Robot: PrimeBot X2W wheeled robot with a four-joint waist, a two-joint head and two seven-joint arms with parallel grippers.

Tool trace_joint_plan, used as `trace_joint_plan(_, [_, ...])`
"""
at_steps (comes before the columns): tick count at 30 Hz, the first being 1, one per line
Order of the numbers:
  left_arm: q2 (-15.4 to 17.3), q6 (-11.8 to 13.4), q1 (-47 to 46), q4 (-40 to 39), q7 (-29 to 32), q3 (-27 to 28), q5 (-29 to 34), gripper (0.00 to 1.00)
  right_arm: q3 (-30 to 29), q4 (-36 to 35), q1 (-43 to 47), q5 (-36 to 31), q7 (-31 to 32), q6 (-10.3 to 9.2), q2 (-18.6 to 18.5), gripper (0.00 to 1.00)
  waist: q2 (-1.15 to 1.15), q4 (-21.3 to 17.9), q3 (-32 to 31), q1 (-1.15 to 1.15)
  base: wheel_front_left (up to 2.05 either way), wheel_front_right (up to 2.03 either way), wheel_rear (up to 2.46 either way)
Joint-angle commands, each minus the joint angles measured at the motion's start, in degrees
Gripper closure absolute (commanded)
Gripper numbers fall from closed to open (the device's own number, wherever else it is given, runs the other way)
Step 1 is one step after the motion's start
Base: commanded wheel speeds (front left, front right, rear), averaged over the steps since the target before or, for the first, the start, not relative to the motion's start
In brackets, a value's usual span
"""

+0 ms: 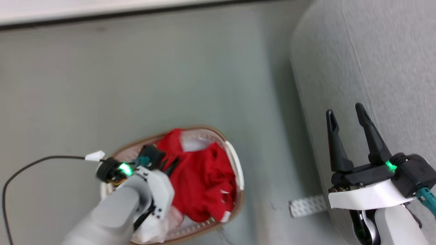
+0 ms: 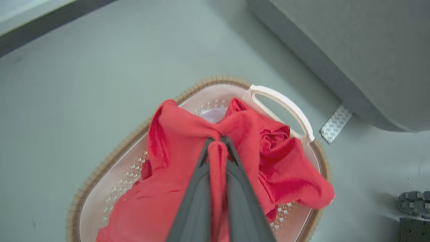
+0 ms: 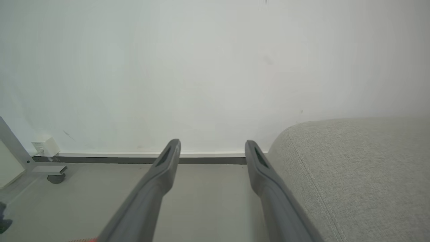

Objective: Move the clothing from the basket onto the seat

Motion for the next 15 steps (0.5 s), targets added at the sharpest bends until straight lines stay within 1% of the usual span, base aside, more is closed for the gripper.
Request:
trace_joint_plan(1, [0.04,0.41,1.53,-1.88,-0.16,1.08,-0.46,1.0,-0.26,0.67,1.08,-0.76,0.02,-0.12,-0.22,0.0,0.0,3.84,-4.75,0.0,0.0,0.0,0.0])
trace_joint_plan(10, [-0.49,1.78,7.47,-15.2,-0.2,10.13,2.63,1.0,0.68,4.58,4.18,0.95,0.02,-0.12,-0.22,0.0,0.0,9.25,-14.69,0.0,0.0,0.0,0.0])
trace_joint_plan(15, [-0.66,2.12,10.1,-22.09,-0.2,15.47,4.14,1.0,2.17,5.93,6.13,2.35,0.03,-0.12,-0.21,0.0,0.0,11.71,-18.78,0.0,0.0,0.0,0.0])
